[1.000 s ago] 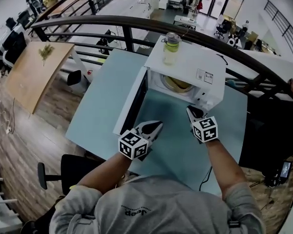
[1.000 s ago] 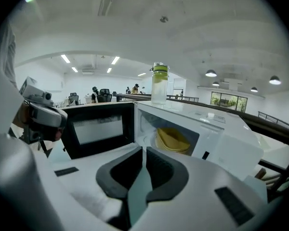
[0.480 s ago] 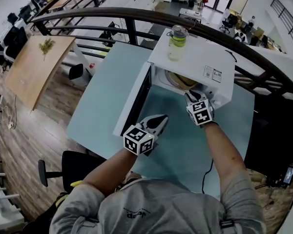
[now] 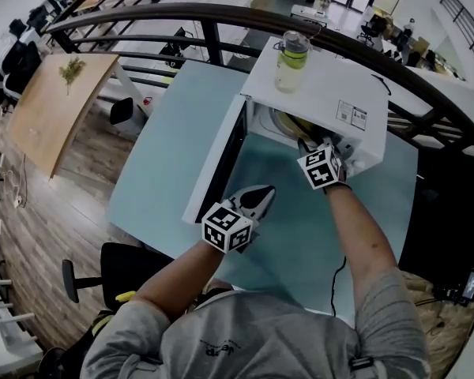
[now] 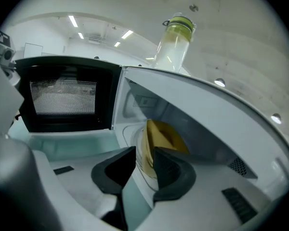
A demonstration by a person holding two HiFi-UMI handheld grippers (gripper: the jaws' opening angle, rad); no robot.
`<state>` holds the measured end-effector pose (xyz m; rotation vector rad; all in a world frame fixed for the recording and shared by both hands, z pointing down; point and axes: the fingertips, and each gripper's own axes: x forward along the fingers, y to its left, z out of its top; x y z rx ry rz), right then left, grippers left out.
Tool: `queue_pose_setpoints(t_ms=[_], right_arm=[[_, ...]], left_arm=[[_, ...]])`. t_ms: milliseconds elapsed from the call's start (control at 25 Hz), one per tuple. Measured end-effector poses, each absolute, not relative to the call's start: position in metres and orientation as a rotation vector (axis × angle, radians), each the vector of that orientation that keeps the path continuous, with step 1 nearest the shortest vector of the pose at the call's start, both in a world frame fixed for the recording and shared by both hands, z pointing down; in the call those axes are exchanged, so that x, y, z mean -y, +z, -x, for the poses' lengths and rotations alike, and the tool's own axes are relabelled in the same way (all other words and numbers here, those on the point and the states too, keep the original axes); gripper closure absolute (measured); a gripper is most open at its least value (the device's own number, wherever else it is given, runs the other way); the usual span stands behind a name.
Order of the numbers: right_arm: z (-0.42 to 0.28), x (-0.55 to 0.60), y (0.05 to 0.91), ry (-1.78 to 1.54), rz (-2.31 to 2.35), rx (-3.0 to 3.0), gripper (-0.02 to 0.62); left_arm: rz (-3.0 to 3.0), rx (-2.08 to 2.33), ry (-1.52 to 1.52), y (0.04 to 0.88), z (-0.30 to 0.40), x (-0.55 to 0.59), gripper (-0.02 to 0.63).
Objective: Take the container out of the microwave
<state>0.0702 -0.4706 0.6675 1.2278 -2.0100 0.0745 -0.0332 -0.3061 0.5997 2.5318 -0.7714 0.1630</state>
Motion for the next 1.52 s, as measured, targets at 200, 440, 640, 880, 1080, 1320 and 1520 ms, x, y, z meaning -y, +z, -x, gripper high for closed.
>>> queue_pose_setpoints(t_ms=[200,440,640,880,1080,1320,1520], right_arm=[[-0.073,0.478,0.676,0.050,-1.214,1.959,0.486],[-0.078,0.483,0.686,0.038,-1.190,1.908,0.485],[-0.082,0.485,0.691,0.046,-1.183,1.887,0.486],[-0.079,0.488,0.697,0.044,-1.166,1.871,0.486],[-0.078,0.489,0.699,0.042,-1.158,1.852,0.491],[-0.078,0.493,0.701,0.021,-1.162,1.825,0.514],[-0.078,0.497,0.701,0.016,-1.158,1.816,0.517]], left_arm=[[-2.532,0.778,0.169,0.605,0.039,0.307,0.592],[-2.534,0.784,0.171,0.609,0.048,0.309,0.592],[-2.548,0.773,0.175,0.608,0.051,0.307,0.592],[-2.537,0.796,0.181,0.612,0.059,0.311,0.592],[-2.525,0.824,0.184,0.614,0.070,0.316,0.592],[-2.530,0.867,0.211,0.621,0.084,0.325,0.592],[-2.517,0.903,0.219,0.625,0.096,0.334,0.592]])
